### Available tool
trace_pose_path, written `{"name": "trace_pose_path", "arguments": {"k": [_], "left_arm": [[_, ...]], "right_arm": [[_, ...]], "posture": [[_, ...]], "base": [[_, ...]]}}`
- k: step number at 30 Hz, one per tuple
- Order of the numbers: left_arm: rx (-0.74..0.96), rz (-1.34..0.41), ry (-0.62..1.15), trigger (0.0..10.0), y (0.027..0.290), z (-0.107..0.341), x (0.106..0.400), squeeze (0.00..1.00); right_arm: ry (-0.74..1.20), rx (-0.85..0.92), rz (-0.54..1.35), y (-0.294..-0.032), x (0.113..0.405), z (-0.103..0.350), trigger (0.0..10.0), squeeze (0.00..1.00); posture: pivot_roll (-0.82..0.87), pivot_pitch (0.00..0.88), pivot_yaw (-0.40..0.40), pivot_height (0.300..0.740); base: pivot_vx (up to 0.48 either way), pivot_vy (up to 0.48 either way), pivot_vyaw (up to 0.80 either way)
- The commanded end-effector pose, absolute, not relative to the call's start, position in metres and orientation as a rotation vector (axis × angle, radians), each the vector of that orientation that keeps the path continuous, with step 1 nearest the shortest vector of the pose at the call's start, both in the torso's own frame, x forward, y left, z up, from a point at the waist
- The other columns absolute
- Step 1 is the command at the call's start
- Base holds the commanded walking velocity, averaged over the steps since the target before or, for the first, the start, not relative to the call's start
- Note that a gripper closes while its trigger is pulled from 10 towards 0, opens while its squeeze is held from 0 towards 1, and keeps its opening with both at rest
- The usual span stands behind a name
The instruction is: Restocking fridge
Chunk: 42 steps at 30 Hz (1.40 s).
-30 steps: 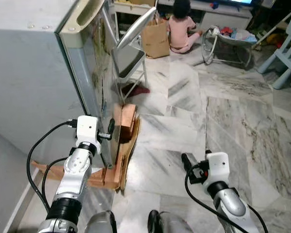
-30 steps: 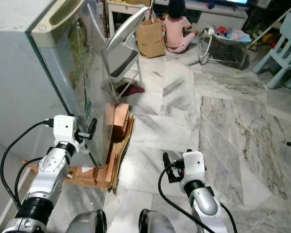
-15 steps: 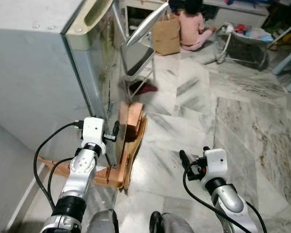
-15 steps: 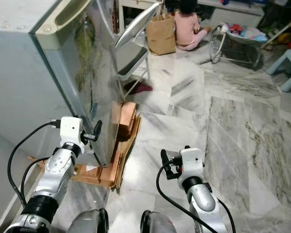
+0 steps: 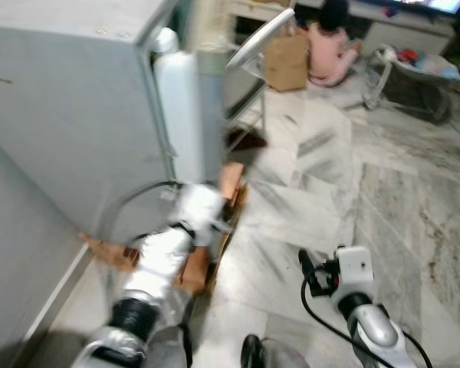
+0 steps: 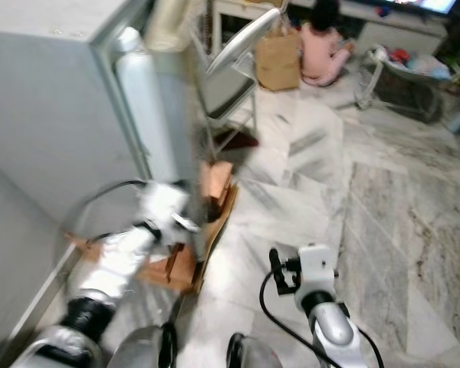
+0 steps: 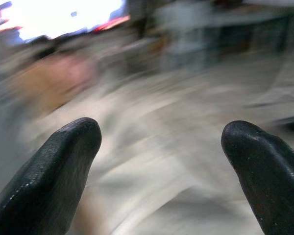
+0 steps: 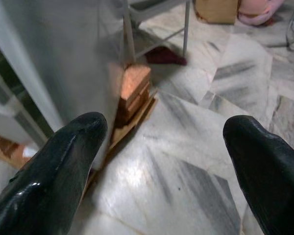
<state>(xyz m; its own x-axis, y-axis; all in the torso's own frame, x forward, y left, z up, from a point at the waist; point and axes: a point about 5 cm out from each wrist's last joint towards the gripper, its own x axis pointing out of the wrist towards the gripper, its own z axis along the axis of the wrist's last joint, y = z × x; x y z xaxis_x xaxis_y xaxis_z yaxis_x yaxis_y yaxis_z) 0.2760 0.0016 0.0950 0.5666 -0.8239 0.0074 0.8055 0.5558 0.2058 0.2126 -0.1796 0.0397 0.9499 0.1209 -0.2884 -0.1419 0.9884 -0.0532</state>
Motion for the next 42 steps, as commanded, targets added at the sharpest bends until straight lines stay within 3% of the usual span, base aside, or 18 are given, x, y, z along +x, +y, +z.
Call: {"name": "trace_pose_path", "arguments": {"k": [1,3,7,15,30,37,42], "left_arm": [[0.211,-0.982,-0.109,10.0,0.005,0.094,0.275,0.00],[0.210,-0.944,-0.104,10.0,0.011,0.094,0.279,0.00],[0.196,-0.774,-0.072,10.0,0.051,0.094,0.298,0.00],[0.180,-0.676,-0.035,10.0,0.087,0.087,0.293,0.00],[0.193,-0.614,0.015,10.0,0.101,0.081,0.265,0.00],[0.187,-0.517,0.055,10.0,0.106,0.079,0.281,0.00],[0.173,-0.537,0.050,10.0,0.096,0.084,0.294,0.00]], "right_arm": [[0.309,-0.080,0.118,-0.186,0.207,0.036,10.0,0.00],[0.310,-0.078,0.120,-0.185,0.207,0.036,10.0,0.00],[0.312,-0.072,0.128,-0.183,0.209,0.034,10.0,0.00],[0.303,-0.081,0.140,-0.180,0.214,0.035,10.0,0.00],[0.250,-0.093,0.148,-0.171,0.231,0.043,10.0,0.00],[0.221,-0.097,0.170,-0.162,0.240,0.048,10.0,0.00],[0.217,-0.097,0.162,-0.162,0.242,0.047,10.0,0.00]], "posture": [[0.00,0.117,-0.049,0.740],[0.00,0.116,-0.047,0.740],[0.02,0.113,-0.044,0.740],[0.03,0.113,-0.038,0.740],[0.08,0.146,-0.037,0.740],[0.06,0.142,-0.048,0.740],[0.05,0.129,-0.045,0.740]], "base": [[0.000,0.000,0.00],[0.000,0.000,0.00],[0.000,0.000,0.00],[0.000,-0.033,-0.10],[0.216,-0.369,-0.18],[0.429,-0.122,0.00],[0.480,0.000,0.00]]}}
